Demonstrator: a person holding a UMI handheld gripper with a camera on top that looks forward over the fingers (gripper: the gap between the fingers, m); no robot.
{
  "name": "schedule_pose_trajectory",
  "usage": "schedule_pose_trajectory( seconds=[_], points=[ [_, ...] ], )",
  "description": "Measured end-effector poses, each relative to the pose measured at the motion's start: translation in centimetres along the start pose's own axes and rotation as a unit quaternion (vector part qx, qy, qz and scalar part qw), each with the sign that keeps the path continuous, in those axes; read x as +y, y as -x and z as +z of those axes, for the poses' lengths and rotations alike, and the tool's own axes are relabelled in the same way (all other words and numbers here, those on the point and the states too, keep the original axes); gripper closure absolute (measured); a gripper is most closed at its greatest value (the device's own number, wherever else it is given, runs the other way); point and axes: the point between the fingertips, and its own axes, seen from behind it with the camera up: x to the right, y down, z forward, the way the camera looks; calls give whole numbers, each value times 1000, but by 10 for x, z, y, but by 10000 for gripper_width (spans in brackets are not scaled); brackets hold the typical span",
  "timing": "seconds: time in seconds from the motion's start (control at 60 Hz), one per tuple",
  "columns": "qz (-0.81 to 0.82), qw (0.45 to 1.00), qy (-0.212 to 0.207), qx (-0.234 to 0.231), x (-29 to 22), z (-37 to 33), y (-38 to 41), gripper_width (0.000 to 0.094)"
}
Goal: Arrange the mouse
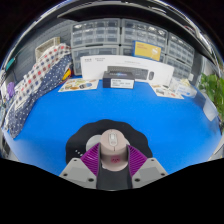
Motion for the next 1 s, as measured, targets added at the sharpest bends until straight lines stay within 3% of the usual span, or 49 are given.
schedule_pose_trajectory(
  seconds=[0.083, 0.25, 0.35, 0.717, 1.0],
  points=[
    [1, 1000, 2, 1, -1, -2, 0, 570],
    [26, 1000, 15, 0, -1, -3, 1, 427],
    [40, 999, 14, 5, -11, -14, -3, 67],
    [31, 996, -84, 17, -109, -143, -57, 67],
    [34, 991, -126, 23, -125, -234, -121, 68]
  ],
)
